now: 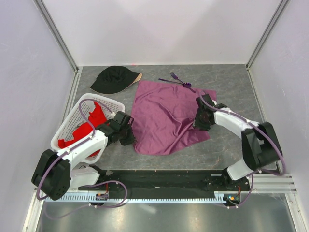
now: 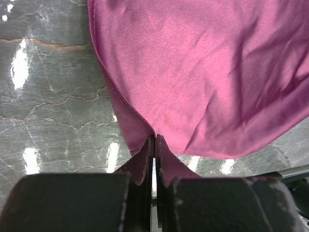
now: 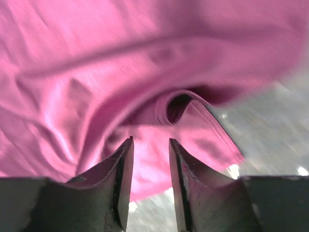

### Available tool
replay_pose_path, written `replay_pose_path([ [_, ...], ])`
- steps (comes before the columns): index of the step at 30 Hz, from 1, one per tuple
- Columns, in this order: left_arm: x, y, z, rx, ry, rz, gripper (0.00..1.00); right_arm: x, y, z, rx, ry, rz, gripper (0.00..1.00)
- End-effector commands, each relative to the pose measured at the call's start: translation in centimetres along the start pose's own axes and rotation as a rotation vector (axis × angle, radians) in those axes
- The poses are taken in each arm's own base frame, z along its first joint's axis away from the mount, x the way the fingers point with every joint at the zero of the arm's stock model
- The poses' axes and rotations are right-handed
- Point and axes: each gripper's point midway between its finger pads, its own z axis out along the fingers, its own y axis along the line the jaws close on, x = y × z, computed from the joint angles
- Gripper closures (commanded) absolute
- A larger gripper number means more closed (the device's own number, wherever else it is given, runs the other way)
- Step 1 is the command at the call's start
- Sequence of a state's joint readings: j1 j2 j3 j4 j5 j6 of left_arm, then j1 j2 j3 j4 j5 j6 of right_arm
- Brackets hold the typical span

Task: Fold the napkin into a case and place the utensils inside
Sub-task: Pick up the flattened napkin from the center of the board.

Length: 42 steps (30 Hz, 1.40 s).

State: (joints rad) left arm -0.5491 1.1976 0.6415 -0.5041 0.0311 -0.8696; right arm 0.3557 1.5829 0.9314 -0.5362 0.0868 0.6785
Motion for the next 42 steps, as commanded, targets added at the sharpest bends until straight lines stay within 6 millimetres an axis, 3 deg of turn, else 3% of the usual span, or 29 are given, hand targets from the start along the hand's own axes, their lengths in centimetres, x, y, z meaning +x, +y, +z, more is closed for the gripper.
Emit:
replay_pose_path([
  [1,-0.8,-1.6,-0.3,0.072,-0.021,0.039,0.98,2.2,-4.2,-3.3,0.106,-0.01,0.004,0.53],
  [3,-0.7,-1.7,-0.1,0.079,-0.013,0.042,0.98,3.2,-4.9,-4.1,0.102,-0.015,0.052,0.51],
  [7,-0.8,-2.0,-0.3,0.094,-0.014,0.048,0.98,6.4,-7.9,-3.6,0.18,0.019,0.149,0.52],
  [15,-0.8,-2.2,-0.4,0.104,-0.017,0.055,0.98,5.5,-10.4,-3.6,0.262,-0.039,0.23,0.57],
  [24,-0.7,-2.1,-0.3,0.103,-0.01,0.055,0.98,3.9,-8.6,-2.9,0.177,-0.062,0.207,0.56],
  [35,-0.5,-1.9,-0.5,0.104,-0.011,0.052,0.98,5.0,-8.9,-1.1,0.199,-0.029,0.241,0.6],
  [38,-0.5,-1.9,-0.5,0.104,-0.013,0.05,0.98,5.5,-9.5,-0.6,0.223,-0.021,0.241,0.68],
  [41,-0.4,-1.9,-0.7,0.112,-0.016,0.054,0.98,5.6,-9.5,-0.4,0.223,-0.02,0.246,0.85],
  [42,-0.5,-1.9,-0.8,0.111,-0.019,0.054,0.98,5.6,-9.4,-0.4,0.212,-0.022,0.243,1.0],
])
